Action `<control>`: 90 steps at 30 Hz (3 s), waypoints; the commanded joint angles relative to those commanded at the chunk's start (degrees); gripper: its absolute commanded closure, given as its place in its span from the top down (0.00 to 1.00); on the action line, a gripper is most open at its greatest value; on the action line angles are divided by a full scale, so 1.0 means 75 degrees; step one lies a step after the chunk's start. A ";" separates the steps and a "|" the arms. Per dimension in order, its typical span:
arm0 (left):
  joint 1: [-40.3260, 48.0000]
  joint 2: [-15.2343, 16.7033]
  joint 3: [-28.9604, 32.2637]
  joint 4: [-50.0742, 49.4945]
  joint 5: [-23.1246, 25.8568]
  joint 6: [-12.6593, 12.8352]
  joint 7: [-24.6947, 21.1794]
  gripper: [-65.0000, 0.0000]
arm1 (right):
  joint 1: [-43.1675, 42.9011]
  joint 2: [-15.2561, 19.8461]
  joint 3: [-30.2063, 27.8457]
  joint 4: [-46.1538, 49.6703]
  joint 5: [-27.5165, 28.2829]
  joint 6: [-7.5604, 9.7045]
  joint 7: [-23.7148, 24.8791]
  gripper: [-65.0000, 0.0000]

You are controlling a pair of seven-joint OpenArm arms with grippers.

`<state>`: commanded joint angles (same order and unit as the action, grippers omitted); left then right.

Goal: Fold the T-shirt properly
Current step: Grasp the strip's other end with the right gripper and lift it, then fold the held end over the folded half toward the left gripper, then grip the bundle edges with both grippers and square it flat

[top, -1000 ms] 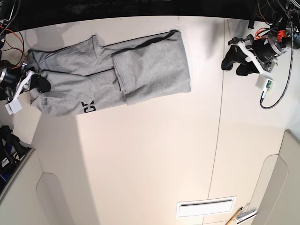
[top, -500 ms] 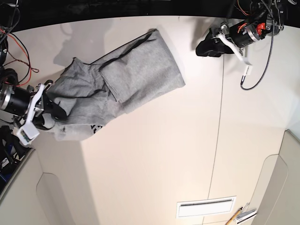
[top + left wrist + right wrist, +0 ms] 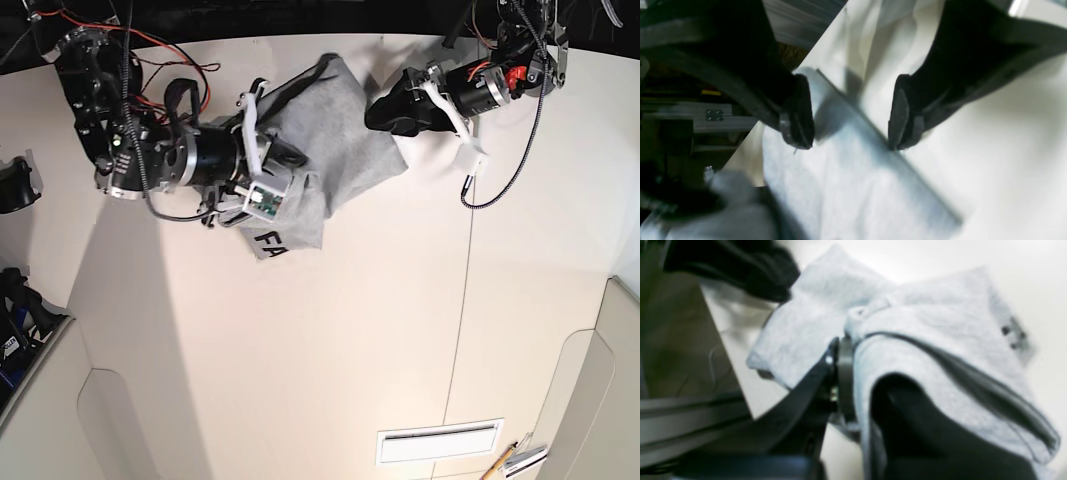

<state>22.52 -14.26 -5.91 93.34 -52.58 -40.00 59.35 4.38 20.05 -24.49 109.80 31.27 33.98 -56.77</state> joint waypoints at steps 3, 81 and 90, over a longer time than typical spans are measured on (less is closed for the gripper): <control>0.0006 0.0000 0.0000 0.0000 -0.0050 0.0000 0.0006 0.62 | 0.0003 -0.0178 -0.0784 -0.0166 -0.0527 -0.0047 0.0347 0.52; 0.0434 -0.0090 -0.1941 0.2159 -0.4323 0.0000 0.2753 0.51 | 0.2020 -0.2637 0.2483 -0.3570 -0.0627 -0.0105 0.1148 0.00; 0.0423 0.0548 0.1090 0.2046 -0.1320 0.0000 0.0769 0.51 | 0.2107 -0.2317 0.2649 -0.5485 -0.0574 -0.0015 0.2299 0.00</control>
<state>25.69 -10.15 2.26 108.68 -62.48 -40.00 65.12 20.18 2.68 -4.62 68.66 26.96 33.87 -39.53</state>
